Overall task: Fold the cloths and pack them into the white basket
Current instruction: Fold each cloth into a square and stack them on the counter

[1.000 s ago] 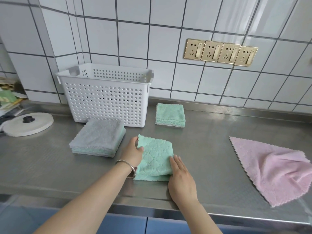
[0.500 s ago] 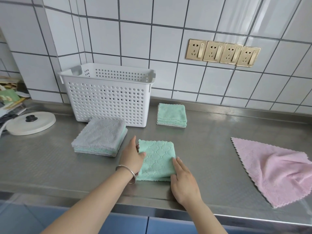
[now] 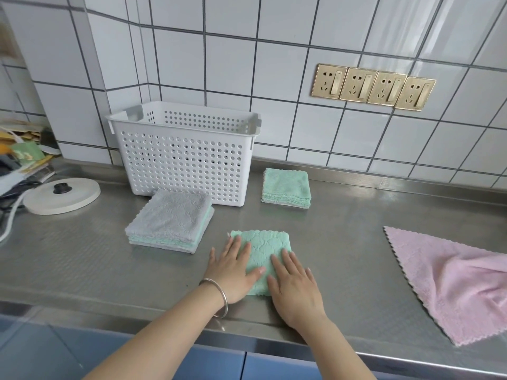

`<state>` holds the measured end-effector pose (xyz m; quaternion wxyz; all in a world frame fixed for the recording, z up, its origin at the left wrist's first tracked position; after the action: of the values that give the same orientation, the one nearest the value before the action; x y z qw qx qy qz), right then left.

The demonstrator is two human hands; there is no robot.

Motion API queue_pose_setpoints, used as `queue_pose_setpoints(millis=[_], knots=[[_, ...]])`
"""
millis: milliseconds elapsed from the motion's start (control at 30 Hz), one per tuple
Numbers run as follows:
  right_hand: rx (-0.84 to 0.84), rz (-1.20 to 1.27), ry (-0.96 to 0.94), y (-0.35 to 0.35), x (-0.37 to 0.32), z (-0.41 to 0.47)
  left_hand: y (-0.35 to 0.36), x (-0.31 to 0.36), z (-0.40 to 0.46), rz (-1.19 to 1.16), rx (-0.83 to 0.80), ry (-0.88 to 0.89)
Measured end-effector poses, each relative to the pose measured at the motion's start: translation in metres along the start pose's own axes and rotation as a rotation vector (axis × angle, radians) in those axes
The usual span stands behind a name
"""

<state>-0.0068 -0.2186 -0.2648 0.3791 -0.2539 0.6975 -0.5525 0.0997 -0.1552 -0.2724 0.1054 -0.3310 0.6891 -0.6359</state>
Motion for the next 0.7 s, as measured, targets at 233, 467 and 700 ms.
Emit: queue_pose_setpoints(millis=[233,467,700], knots=[[0.215,0.478,0.220,-0.035,0.035,0.002,-0.045,-0.043,-0.033,-0.099,0.405,-0.275],[0.087,0.590,0.336,-0.019,0.040,0.004,-0.028,-0.037,-0.024,-0.210,0.280,-0.278],[0.186,0.858,0.239,-0.046,0.012,0.000,-0.075,-0.045,-0.049,-0.665,0.502,-0.133]])
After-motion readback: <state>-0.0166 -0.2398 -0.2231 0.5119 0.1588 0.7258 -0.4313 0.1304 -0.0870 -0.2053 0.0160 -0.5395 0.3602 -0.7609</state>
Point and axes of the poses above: each hand's wrist, its own z-axis towards the middle knuckle, its own y-axis out of the palm, x = y × z, the point moved 10 cm from there along z, towards the middle knuckle, and after that the axes turned 3 degrees about -x, right-handed, at the moved point
